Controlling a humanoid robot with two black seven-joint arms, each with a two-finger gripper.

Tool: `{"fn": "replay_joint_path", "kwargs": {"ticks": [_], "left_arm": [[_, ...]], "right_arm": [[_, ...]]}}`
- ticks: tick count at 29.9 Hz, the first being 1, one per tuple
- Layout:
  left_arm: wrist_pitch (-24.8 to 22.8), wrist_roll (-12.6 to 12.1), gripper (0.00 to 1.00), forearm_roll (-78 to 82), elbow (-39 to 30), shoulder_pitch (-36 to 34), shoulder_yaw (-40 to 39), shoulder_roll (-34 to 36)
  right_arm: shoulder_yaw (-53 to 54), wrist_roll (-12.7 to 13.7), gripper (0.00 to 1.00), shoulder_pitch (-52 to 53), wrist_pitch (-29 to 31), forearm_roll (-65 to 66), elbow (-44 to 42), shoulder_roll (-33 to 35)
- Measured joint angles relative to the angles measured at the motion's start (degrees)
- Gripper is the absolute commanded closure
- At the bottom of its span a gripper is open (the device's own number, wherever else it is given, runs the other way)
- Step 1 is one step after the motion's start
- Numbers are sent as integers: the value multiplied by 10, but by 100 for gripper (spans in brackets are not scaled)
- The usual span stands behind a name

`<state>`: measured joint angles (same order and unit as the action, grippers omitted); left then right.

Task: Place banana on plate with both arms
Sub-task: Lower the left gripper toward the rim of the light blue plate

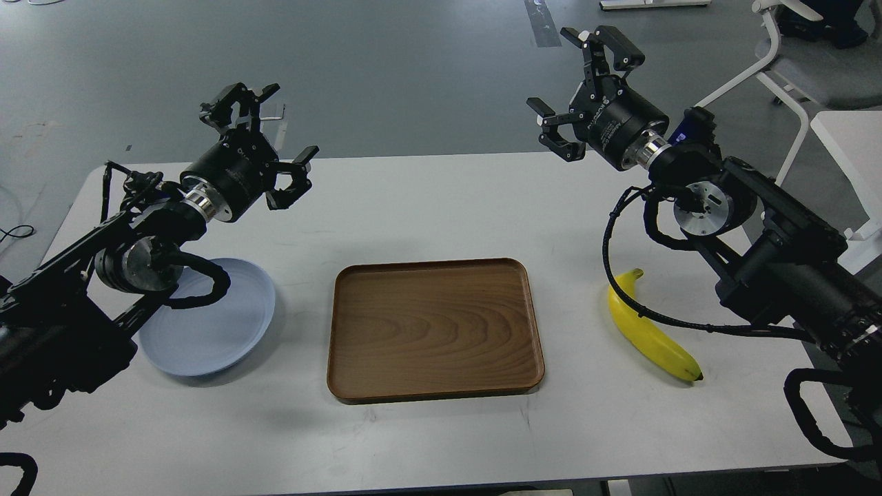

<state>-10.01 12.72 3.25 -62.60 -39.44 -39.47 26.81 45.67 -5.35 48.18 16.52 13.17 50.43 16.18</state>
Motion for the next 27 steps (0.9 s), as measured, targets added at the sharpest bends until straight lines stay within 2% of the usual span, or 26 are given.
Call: {"fn": "replay_joint_path", "kwargs": {"ticks": [3,5,15,27], "left_arm": [[-3,46,2,2,-4,2,0,0],[-2,56,2,8,-5,3,3,-1],[5,61,2,15,-7,33,-4,3],[-3,55,2,15,-24,55,-11,9]], "right_arm": [[0,1,0,-2,1,-1,-6,-9],[1,2,0,-3,4,-1,-8,-16],[6,1,0,-4,5,0,-17,-27],[6,2,0,-4,5,0,-19,-32]]}}
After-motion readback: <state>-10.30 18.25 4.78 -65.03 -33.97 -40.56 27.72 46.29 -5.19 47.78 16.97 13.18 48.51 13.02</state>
